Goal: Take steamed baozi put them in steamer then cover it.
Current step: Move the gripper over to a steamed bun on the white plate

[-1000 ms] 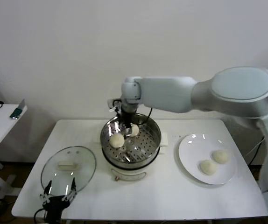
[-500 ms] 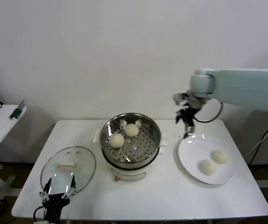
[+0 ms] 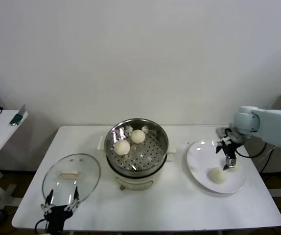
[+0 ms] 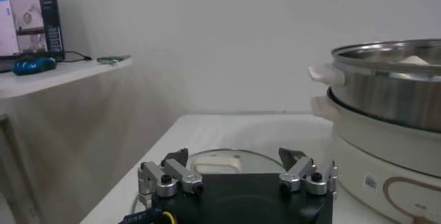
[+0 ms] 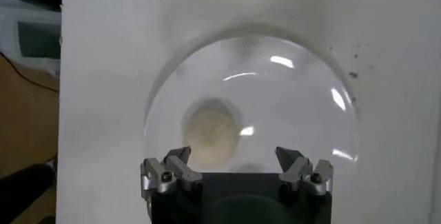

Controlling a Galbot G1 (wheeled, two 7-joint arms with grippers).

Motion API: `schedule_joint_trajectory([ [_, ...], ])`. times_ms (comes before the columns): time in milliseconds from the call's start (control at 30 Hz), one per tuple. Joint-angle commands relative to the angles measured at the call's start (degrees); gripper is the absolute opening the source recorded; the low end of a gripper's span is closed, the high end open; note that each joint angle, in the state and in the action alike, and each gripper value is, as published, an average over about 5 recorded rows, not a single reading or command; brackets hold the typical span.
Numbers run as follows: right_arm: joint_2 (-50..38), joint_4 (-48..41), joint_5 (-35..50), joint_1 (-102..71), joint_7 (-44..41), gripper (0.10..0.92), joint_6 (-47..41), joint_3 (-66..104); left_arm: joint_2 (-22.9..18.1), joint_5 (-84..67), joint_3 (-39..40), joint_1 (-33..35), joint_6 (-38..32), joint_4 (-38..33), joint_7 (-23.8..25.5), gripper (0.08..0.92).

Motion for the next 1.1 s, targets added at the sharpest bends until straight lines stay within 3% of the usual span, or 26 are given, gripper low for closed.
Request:
schedule_joint_trajectory([
  [33,-3.6,-2.4,-4.9,-12.6,1.6,0.823,-0.4,10.0,0.0,0.0,0.0,0.0,0.0,0.0,0.0,0.823],
  [600,-2.0,-4.1,-7.0,-16.6,3.3,0.815,-0.7,13.9,-0.4,0.9,0.3,0.8,-0.2,-0.1,-0.2,0.823],
  [867,-1.4,-3.5,-6.9,-15.8,3.0,0.645,-0.4,14.2,-0.3,1.1,0.4,0.7,-0.1,-0.3,-0.2,0.823],
  [1100,-0.1,-1.7,-8.1,-7.9,-1.2,0.612,3.2,10.7,-0.3,1.0,0.3,0.8,-0.1,-0.2,-0.4,0.823],
])
